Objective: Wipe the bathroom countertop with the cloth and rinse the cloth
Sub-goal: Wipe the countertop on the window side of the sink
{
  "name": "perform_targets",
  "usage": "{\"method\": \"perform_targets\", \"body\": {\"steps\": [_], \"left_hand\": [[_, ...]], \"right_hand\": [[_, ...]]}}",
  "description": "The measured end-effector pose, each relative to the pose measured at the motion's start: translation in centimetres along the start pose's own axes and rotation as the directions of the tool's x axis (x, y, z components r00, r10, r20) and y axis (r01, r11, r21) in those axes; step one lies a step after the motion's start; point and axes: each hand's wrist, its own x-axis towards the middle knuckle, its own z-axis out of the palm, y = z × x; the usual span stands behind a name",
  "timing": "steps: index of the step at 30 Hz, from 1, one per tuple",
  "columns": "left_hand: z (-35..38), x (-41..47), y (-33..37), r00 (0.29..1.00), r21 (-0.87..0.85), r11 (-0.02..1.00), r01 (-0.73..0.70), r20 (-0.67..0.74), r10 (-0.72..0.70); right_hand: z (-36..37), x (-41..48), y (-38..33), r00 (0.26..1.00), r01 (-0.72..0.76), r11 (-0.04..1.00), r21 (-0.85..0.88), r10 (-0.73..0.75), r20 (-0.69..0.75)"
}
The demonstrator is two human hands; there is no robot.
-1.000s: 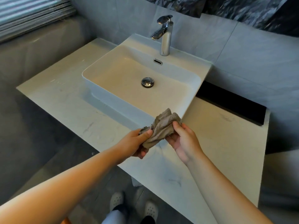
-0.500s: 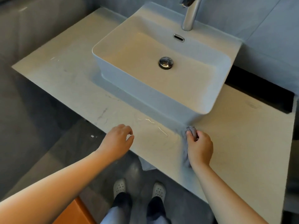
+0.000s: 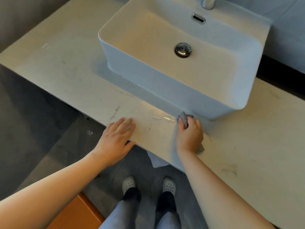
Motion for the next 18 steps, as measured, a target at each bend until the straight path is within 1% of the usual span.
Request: {"method": "perform_targets", "body": {"steps": [3,4,6,7,9,11,13,15,17,18], "left_hand": [[0.1,0.1,-0.7,0.999,0.023,0.999,-0.036,0.012,0.036],[0.1,0.1,-0.8,0.999,0.030,0.999,-0.040,0.018,0.039],[0.2,0.1,-0.8,0.999,0.037,0.999,-0.040,0.018,0.039],[0.3,0.1,-0.7,0.999,0.038,0.999,-0.039,0.015,0.039],[0.4,0.0,-0.7,0.999,0.045,0.998,-0.041,0.014,0.040],[0.4,0.0,-0.7,0.999,0.050,0.998,-0.048,0.013,0.047],[0.5,0.0,-0.7,0.999,0.060,0.997,-0.045,0.010,0.045],[0.6,0.0,-0.7,0.999,0.072,0.996,-0.048,0.000,0.048],[0.8,0.0,-0.7,0.999,0.077,0.996,-0.053,-0.011,0.054],[0.8,0.0,-0.7,0.998,0.077,0.996,-0.053,-0.016,0.054]], "right_hand": [[0.3,-1.1,-0.8,0.993,0.043,0.998,0.051,-0.048,0.104],[0.2,-1.3,-0.9,0.987,0.034,0.994,0.105,-0.050,0.151],[-0.8,-1.7,-1.0,0.973,-0.042,0.967,0.251,-0.017,0.232],[-1.7,-2.0,-0.9,0.971,-0.074,0.953,0.295,0.002,0.238],[-3.9,-2.6,-0.2,0.987,-0.066,0.949,0.309,0.015,0.163],[-5.9,-2.9,1.0,0.997,-0.048,0.964,0.263,0.033,0.063],[-6.8,-2.9,2.6,0.998,-0.063,0.977,0.204,0.061,0.017],[-6.5,-3.2,4.2,0.995,-0.094,0.992,0.090,0.089,0.051],[-5.9,-4.1,5.5,0.995,-0.048,0.995,-0.083,0.056,0.088],[-5.6,-4.7,5.7,0.997,-0.009,0.991,-0.134,0.020,0.080]]}}
